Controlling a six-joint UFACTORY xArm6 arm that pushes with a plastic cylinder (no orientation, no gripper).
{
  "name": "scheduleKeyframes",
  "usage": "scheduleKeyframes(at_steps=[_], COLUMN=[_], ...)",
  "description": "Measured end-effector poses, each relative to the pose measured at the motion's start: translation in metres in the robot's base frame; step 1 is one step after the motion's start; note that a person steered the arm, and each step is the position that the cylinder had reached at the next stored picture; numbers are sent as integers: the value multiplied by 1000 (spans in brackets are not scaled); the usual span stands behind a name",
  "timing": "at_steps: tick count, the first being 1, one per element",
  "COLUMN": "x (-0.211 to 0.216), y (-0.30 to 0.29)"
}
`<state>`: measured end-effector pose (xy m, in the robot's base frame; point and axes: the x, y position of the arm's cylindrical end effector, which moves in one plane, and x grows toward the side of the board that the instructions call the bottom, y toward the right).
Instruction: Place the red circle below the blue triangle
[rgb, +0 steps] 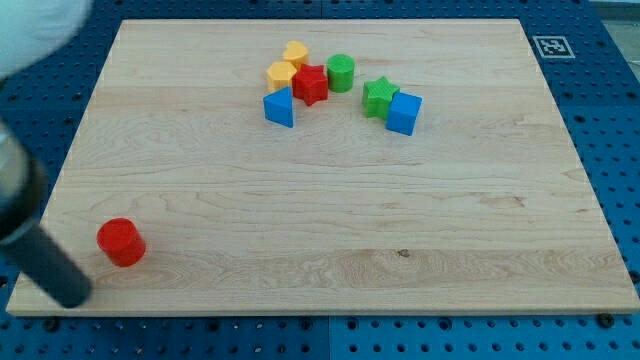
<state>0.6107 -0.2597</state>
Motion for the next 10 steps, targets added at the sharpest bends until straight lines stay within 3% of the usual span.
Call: scheduleKeyframes(at_steps=[1, 2, 3, 8, 10], x=[-22, -48, -46, -42, -42], y=[-43, -43, -41, 174, 183])
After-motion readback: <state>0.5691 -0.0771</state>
